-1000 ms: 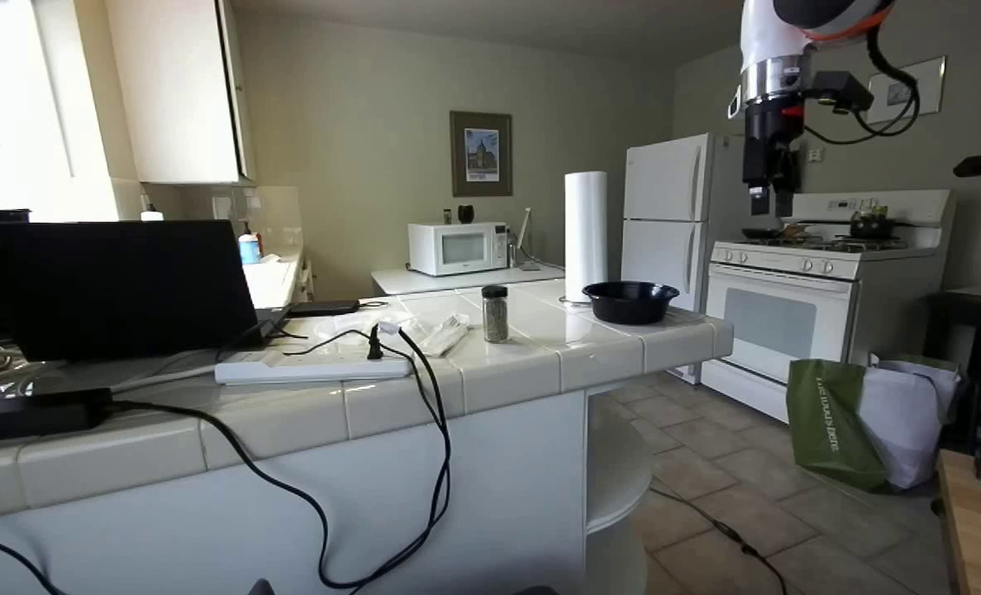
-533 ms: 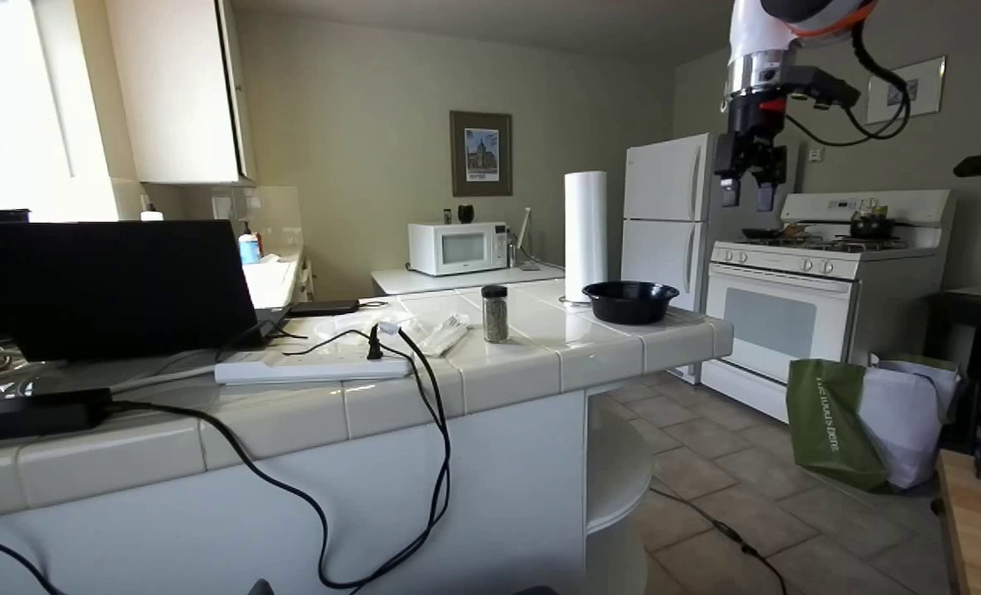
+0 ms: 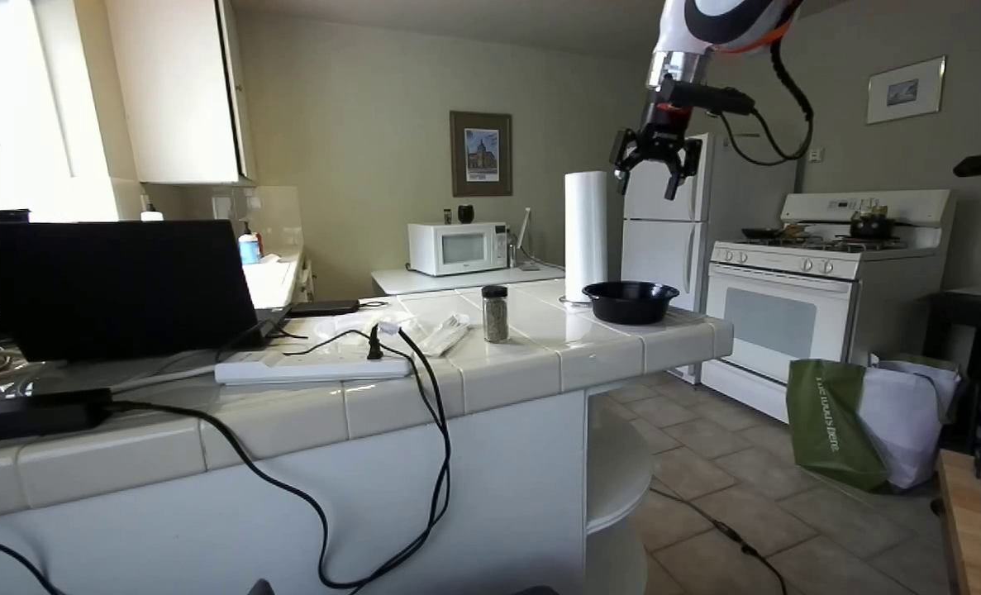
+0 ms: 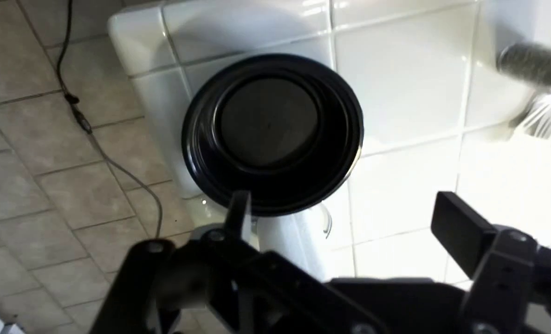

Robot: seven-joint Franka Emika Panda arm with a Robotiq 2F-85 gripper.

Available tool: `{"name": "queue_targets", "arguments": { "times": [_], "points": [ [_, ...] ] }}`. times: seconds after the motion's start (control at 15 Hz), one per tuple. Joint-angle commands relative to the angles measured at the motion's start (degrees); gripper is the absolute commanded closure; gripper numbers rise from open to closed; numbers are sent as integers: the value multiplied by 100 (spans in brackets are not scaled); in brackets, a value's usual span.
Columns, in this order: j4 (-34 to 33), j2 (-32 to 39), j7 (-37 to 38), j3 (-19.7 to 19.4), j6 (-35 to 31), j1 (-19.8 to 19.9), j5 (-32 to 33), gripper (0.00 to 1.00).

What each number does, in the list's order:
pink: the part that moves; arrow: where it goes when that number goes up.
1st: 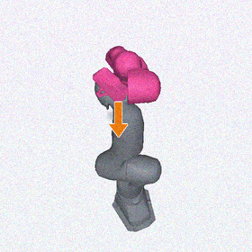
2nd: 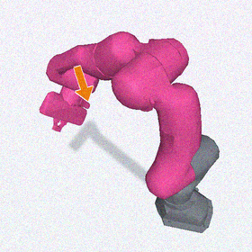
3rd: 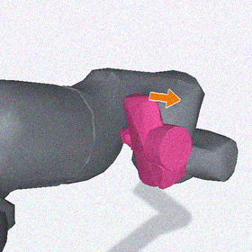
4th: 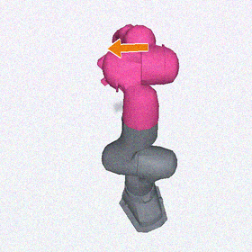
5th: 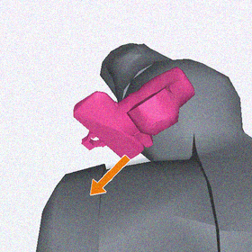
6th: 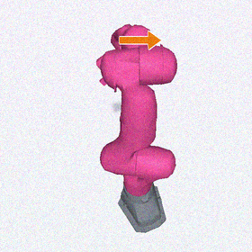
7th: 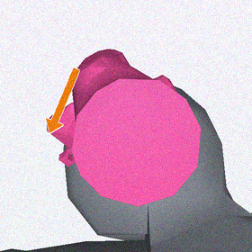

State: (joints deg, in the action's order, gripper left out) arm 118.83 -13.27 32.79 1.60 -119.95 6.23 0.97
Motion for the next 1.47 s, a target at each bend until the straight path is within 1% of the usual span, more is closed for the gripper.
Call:
{"name": "queue_targets", "arguments": {
  "times": [0.0, 0.27, 0.53, 0.8, 0.93, 1.07, 1.4],
  "points": [
    [-755, 712, 1394, 197, -88, 95, 755, 0],
    [-1415, 1302, 2998, 188, 4, -82, 1694, 0],
    [-1920, 1761, 4454, 22, 70, -291, 2542, 0],
    [-2296, 2087, 5712, -182, 474, -493, 3260, 0],
    [-2465, 2222, 6073, -249, 653, -585, 3461, 0],
    [-2624, 2337, 6265, -283, 847, -671, 3604, 0],
    [-2863, 2503, 6325, -306, 1263, -841, 3750, 0]
  ]
}}
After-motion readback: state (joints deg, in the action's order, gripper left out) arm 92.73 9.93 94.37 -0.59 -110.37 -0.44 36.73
